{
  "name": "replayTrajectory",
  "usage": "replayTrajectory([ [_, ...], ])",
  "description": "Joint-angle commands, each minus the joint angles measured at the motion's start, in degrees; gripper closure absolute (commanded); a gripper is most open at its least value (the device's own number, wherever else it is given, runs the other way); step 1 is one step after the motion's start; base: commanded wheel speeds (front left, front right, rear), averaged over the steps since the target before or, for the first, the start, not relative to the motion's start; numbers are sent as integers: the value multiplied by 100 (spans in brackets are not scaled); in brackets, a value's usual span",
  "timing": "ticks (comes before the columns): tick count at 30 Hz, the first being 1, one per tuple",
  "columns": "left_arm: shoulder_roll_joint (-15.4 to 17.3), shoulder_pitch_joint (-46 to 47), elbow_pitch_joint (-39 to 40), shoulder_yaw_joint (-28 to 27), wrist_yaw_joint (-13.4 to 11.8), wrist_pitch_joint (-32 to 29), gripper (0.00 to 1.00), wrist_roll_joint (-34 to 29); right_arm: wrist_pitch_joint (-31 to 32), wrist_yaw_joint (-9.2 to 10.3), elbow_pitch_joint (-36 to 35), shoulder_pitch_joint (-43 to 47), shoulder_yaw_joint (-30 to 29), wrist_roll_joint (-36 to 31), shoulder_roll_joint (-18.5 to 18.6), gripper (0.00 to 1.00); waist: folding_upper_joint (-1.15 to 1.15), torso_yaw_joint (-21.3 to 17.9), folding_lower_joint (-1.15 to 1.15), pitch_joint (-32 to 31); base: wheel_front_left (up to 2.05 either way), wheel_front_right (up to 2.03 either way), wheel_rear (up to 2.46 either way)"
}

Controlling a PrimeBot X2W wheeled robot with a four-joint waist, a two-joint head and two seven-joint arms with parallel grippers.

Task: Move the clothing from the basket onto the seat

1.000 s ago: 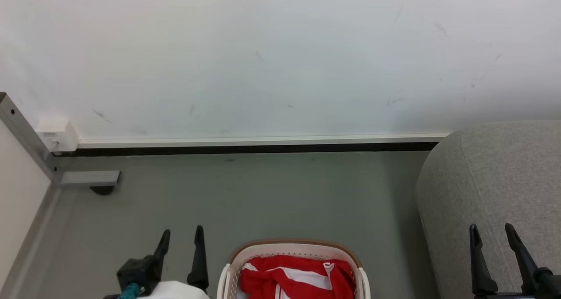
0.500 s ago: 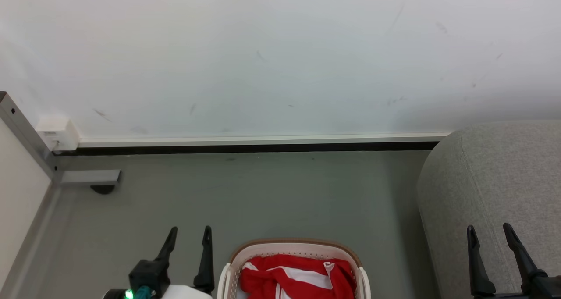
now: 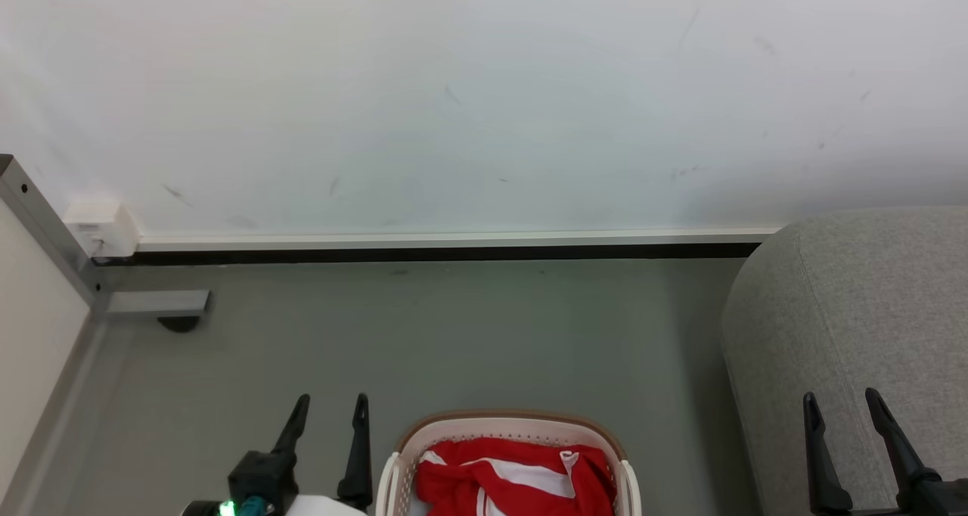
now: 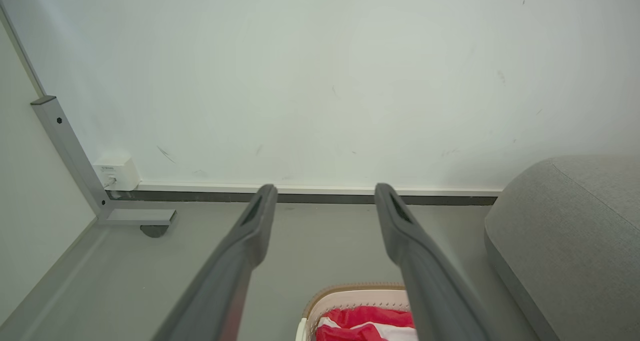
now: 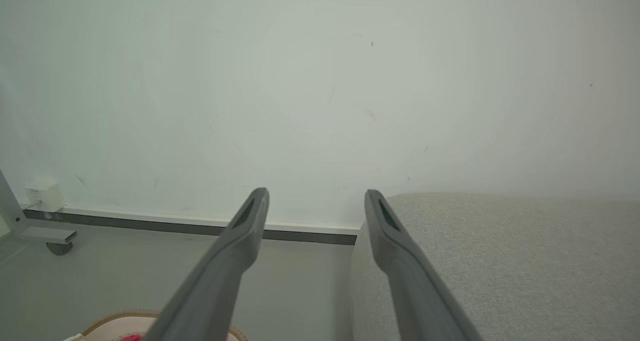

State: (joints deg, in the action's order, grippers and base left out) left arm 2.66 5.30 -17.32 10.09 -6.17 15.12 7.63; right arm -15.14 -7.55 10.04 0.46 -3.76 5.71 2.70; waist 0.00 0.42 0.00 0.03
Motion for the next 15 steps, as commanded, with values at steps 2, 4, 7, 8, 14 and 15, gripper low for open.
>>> replayTrajectory([
  [2,40,26,-20,9,-20,6,0,23,-2,12,22,71,24,23,34,0,0,1,0,-7,0,0,0],
  [4,40,19,-31,18,-14,6,0,38,-2,12,26,58,34,22,34,0,0,-2,0,-9,0,0,0],
  [7,40,13,-40,27,-8,6,0,52,-2,12,29,44,51,25,34,0,0,-6,0,-14,0,0,0],
  [8,40,9,-38,27,-10,6,0,54,-2,12,28,46,58,28,34,0,0,-9,0,-13,0,0,0],
  [14,39,6,-29,31,-18,6,0,59,-2,12,21,22,94,15,34,0,0,-44,0,14,0,0,0],
  [15,39,4,-31,33,-16,6,0,51,-1,12,15,9,103,17,34,0,0,-61,0,24,0,0,0],
])
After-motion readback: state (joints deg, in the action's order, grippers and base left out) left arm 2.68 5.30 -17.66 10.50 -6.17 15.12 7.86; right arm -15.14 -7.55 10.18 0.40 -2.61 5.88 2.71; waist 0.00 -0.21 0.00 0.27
